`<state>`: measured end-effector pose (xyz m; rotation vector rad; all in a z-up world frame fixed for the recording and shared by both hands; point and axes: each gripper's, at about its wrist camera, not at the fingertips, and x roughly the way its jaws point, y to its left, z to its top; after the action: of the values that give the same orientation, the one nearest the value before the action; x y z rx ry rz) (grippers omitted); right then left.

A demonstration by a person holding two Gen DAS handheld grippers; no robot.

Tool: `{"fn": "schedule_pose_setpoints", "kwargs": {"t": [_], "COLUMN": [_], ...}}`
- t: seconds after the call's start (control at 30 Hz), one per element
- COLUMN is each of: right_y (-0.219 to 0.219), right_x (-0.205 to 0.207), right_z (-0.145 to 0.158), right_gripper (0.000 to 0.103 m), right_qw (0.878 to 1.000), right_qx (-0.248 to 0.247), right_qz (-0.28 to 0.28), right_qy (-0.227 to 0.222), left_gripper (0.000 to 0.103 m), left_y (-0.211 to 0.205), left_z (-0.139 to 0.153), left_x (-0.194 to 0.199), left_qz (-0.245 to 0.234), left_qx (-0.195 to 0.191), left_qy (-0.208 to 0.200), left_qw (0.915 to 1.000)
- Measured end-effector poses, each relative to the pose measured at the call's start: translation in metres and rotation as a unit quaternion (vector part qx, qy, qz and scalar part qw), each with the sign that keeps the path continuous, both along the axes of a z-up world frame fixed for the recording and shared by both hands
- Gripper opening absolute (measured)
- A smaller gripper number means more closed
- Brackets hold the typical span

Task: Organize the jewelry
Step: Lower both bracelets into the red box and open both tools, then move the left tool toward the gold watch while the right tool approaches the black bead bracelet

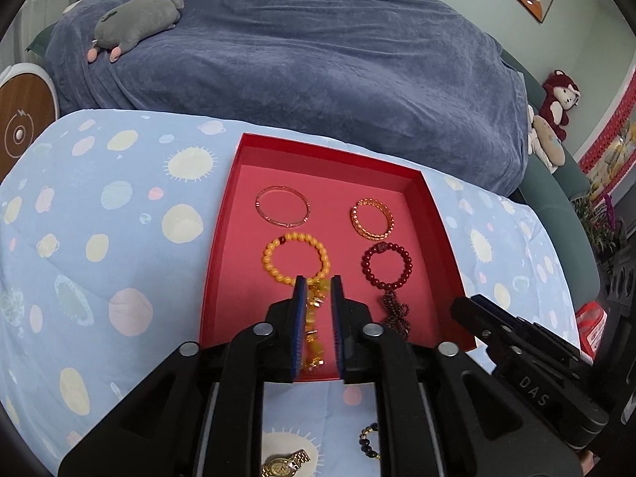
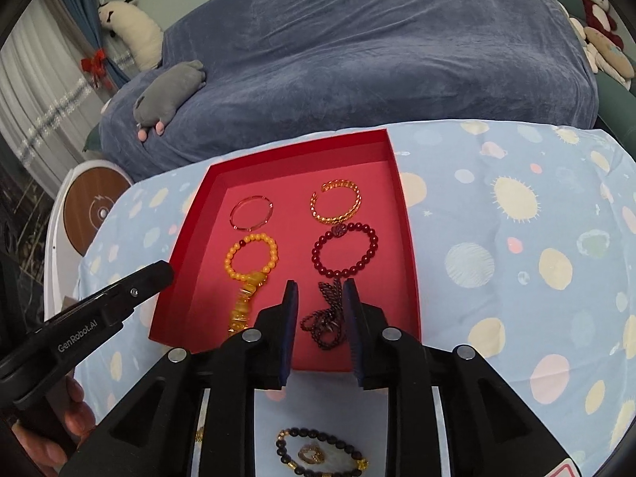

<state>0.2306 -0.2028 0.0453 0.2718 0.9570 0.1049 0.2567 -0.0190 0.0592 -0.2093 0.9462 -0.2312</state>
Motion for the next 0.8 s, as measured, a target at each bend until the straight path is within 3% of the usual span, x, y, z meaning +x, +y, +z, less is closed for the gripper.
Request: {"fn": "schedule_pose_setpoints", "kwargs": {"t": [0.07,0.8], "right_y": [-0.005,-0.007], "right_x": [-0.003,-0.086], "right_z": [0.001,-0.028], "right_gripper": [0.023,0.023], "right_qw": [1.000,0.999], "right_qx": [0.003,0.007], "right_qz": [-0.007,-0.009], "right_qy": [-0.003,0.041], "left_gripper": [0.032,0.032], "left_y": [0.003,0.034], "left_z": [0.001,-0.014], "left_x": [0.000,-0.061], "left_qz": [0.008,0.041], "left_qx": [-0.004,-0.014], "left_qy": [-0.004,0.023], "left_qw": [1.0000,0.9988]}}
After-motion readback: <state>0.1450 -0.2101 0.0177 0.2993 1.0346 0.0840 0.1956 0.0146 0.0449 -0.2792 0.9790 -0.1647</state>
